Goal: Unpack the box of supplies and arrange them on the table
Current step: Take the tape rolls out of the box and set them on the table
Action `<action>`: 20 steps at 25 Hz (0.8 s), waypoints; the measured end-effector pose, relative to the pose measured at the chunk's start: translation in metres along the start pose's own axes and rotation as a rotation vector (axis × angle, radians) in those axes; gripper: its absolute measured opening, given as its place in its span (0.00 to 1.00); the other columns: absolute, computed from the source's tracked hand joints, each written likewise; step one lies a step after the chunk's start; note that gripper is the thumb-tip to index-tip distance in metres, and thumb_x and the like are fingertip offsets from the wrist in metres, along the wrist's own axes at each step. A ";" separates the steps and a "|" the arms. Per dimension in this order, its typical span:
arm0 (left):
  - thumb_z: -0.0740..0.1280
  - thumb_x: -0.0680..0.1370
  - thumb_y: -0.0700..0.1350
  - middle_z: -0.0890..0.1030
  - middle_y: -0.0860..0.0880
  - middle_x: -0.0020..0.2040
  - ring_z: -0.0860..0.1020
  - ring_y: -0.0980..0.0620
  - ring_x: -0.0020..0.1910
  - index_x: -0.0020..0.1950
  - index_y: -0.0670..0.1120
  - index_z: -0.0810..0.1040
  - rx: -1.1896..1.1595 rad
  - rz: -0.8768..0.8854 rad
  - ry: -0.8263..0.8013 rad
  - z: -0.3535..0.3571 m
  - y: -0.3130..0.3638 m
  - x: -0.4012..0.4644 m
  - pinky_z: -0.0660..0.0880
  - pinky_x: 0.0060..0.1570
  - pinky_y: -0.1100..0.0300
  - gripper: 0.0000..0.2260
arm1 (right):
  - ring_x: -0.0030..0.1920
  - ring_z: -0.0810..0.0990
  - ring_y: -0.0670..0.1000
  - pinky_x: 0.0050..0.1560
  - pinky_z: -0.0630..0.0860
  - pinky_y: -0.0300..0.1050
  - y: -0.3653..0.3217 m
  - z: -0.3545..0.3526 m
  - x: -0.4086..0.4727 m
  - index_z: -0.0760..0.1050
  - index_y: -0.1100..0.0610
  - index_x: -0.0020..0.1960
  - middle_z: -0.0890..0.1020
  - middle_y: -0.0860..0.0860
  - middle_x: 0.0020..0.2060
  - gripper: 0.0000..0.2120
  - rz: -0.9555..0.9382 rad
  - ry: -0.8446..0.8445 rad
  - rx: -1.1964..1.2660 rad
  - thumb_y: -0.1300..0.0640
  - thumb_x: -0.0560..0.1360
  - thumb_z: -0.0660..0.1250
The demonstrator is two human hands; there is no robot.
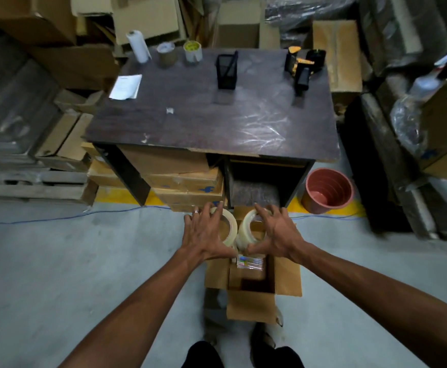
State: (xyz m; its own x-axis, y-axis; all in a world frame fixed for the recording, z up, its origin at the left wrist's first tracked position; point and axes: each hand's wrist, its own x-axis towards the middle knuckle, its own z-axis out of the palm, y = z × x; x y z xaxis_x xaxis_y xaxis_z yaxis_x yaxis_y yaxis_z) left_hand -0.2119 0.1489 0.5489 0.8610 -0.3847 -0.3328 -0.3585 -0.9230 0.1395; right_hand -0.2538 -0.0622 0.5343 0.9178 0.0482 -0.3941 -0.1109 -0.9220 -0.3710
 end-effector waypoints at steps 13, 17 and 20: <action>0.69 0.53 0.73 0.61 0.47 0.74 0.64 0.39 0.71 0.79 0.53 0.51 -0.050 -0.036 0.040 -0.068 -0.090 0.084 0.66 0.66 0.42 0.60 | 0.69 0.62 0.59 0.66 0.70 0.56 -0.056 -0.066 0.092 0.48 0.49 0.81 0.62 0.55 0.73 0.61 -0.020 0.085 -0.062 0.29 0.58 0.71; 0.67 0.53 0.75 0.59 0.47 0.75 0.61 0.36 0.73 0.80 0.52 0.49 -0.076 0.017 0.026 -0.095 -0.129 0.140 0.63 0.69 0.37 0.62 | 0.71 0.61 0.59 0.69 0.69 0.55 -0.082 -0.080 0.148 0.48 0.48 0.81 0.62 0.54 0.74 0.61 0.033 0.098 -0.038 0.28 0.57 0.72; 0.67 0.53 0.75 0.59 0.47 0.75 0.61 0.36 0.73 0.80 0.53 0.49 -0.059 0.034 0.055 -0.117 -0.156 0.183 0.63 0.69 0.36 0.61 | 0.71 0.60 0.59 0.70 0.68 0.54 -0.096 -0.099 0.187 0.49 0.50 0.81 0.61 0.55 0.74 0.60 0.040 0.115 0.015 0.31 0.60 0.75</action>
State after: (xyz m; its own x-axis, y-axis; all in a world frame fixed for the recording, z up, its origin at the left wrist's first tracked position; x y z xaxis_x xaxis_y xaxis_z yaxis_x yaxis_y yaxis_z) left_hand 0.0431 0.2224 0.5753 0.8678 -0.4135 -0.2754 -0.3672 -0.9072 0.2051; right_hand -0.0337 -0.0029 0.5796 0.9501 -0.0334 -0.3101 -0.1529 -0.9164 -0.3699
